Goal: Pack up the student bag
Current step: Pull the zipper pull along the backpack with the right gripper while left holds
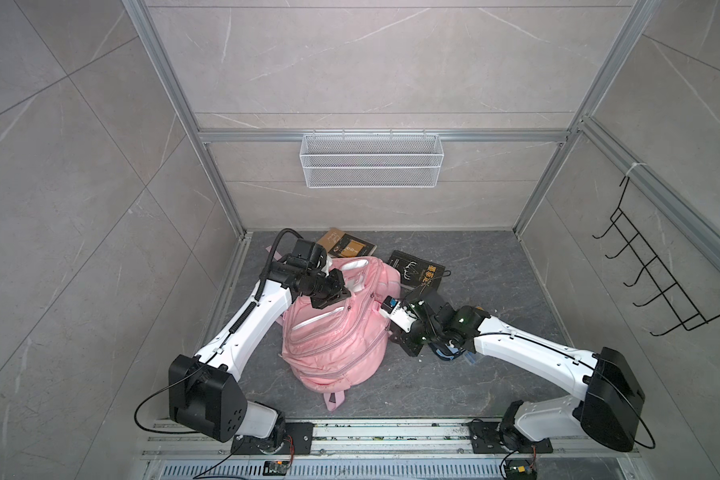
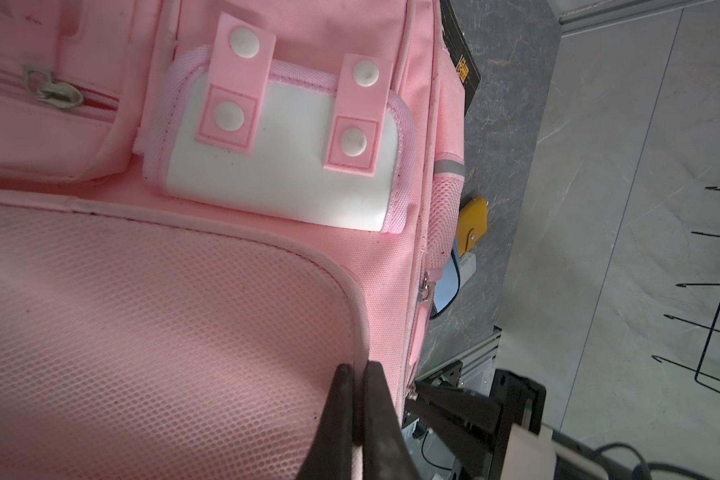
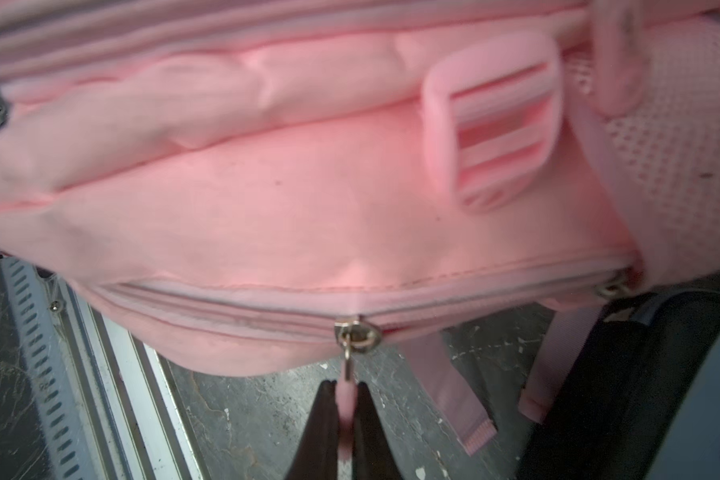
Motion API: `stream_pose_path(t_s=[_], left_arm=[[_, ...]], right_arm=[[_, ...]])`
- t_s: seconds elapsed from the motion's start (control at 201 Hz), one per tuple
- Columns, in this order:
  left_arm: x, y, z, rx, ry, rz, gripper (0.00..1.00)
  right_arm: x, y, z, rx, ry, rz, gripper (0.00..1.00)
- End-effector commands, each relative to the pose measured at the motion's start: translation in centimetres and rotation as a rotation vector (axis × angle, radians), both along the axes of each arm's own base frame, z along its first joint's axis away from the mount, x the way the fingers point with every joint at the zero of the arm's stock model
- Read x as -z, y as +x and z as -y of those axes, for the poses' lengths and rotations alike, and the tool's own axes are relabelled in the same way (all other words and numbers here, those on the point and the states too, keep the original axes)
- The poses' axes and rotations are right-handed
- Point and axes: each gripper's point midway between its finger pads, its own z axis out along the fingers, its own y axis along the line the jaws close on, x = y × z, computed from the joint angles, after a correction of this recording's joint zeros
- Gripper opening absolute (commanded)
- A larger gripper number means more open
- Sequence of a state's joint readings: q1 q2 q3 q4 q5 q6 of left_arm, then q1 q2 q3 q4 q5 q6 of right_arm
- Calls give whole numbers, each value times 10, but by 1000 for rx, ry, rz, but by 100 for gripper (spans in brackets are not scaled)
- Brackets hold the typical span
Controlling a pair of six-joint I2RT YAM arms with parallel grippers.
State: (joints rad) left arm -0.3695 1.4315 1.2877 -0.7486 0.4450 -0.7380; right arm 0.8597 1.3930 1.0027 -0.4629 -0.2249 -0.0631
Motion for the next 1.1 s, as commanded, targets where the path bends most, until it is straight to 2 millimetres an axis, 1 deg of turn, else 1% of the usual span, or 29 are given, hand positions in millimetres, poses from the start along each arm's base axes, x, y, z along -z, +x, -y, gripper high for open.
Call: stream_pose_path(t_s=[0.0,0.125,0.249,0.304,0.359,0.478,0.523,0.533,0.548,0.553,0.563,0.573,0.578,0.608,0.628,0.687,0.722,0.792,0.867,0.936,1.036,1.091], left_arm=[[-18,28,3,-124,-69,61,0],[-27,36,5,-184,-103,62,0],[-34,36,5,-237,-115,65,0],[-33,35,5,-253,-121,66,0],[-31,34,5,-258,-121,68,0],[-15,23,-1,-233,-71,48,0],[-12,17,-3,-211,-51,42,0],[-12,15,-3,-205,-47,41,3],[-12,13,-3,-190,-41,42,9],[-12,12,-3,-185,-40,43,13],[-13,10,-3,-175,-38,49,22],[-14,9,-2,-163,-37,55,28],[-13,8,-2,-159,-34,56,28],[-14,4,-3,-129,-18,70,44],[-15,0,-4,-107,-5,78,52],[-18,-11,-5,-31,30,113,71],[-18,-18,-7,14,54,130,77],[-17,-33,-7,124,102,167,82],[-12,-50,-4,258,170,214,82],[-1,-66,-1,387,268,252,82],[19,-80,2,523,392,285,82],[26,-81,3,560,433,298,82]], right_arm=[[-13,-16,-20,-37,33,-4,0],[-10,-40,-35,-72,22,-11,0],[-5,-59,-44,-83,12,-18,0],[-5,-58,-42,-54,23,-17,0],[-10,-56,-40,-13,55,-11,0],[-18,-40,-22,92,119,-32,0],[-19,-36,-14,118,133,-39,0],[-19,-35,-13,123,135,-39,0],[-20,-34,-10,129,137,-38,0],[-20,-34,-10,131,137,-37,0],[-20,-33,-8,136,138,-36,0],[-20,-33,-7,138,138,-36,0],[-20,-33,-7,138,138,-36,0],[-21,-31,-2,147,140,-31,0],[-22,-30,0,152,142,-29,0],[-24,-27,6,164,148,-31,0],[-25,-25,9,169,154,-39,0],[-25,-21,13,179,158,-56,0],[-26,-16,18,191,158,-67,0],[-26,-12,22,200,149,-71,0],[-26,-7,29,209,119,-69,0],[-25,-5,32,214,105,-69,0]])
